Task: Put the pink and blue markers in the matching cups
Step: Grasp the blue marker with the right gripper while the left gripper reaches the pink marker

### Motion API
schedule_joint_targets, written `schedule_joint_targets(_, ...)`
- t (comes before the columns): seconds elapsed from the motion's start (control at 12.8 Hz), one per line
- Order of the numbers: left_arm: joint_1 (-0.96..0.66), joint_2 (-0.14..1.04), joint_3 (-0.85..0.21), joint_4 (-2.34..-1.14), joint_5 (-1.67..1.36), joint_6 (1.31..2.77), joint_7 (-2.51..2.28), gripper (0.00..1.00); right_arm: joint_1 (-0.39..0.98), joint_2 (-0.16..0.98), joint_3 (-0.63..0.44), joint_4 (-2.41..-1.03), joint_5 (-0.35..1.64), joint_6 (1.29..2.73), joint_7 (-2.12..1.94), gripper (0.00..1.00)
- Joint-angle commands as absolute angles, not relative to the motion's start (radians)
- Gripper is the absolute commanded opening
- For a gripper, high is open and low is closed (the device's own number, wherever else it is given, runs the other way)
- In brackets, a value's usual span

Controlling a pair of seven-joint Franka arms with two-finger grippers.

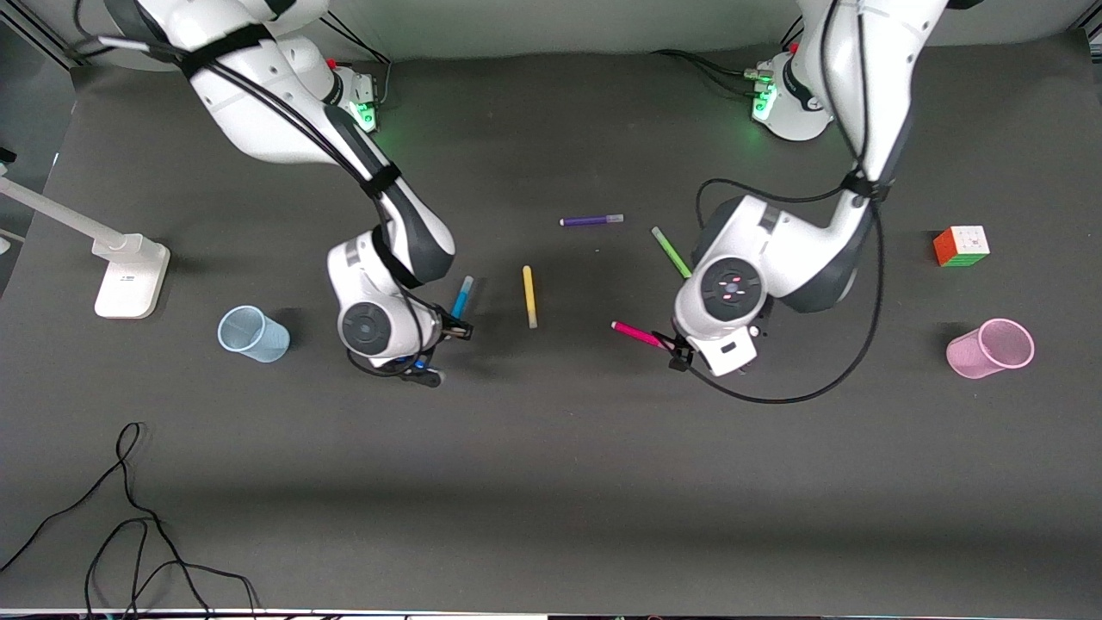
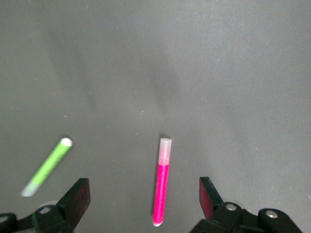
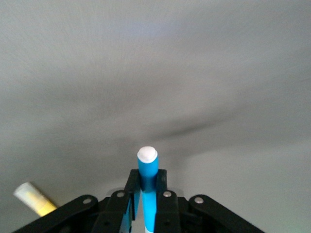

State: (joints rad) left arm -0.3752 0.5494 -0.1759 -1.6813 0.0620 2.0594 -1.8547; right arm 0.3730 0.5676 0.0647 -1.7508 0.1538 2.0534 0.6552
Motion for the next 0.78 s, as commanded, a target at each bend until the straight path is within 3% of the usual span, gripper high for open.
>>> schedule_joint_targets(0.0, -0.436, 0.615, -0.164, -1.672, 0.100, 2.140, -1.960, 0.99, 0.368, 0.412, -0.007, -1.782, 0.054, 1.980, 0.557, 0.00)
schedule_joint_targets(0.16, -0.437, 0.655, -0.164, -1.674, 0.094, 2.212, -1.962, 0.99, 0.370, 0.344, -0.093, -1.804, 0.040, 1.980, 0.416, 0.00)
schedule_joint_targets(0.39, -0.451, 0.693, -0.164, -1.675, 0.087, 2.295, -1.967, 0.99, 0.370, 0.249, -0.178, -1.851, -0.142, 1.999, 0.280, 0.00)
schedule_joint_targets(0.7, -0.453, 0.706, -0.164, -1.683, 0.086, 2.307, -1.971, 0.96, 0.370, 0.043, -0.345, -2.135, -0.178, 2.289, -0.005, 0.00)
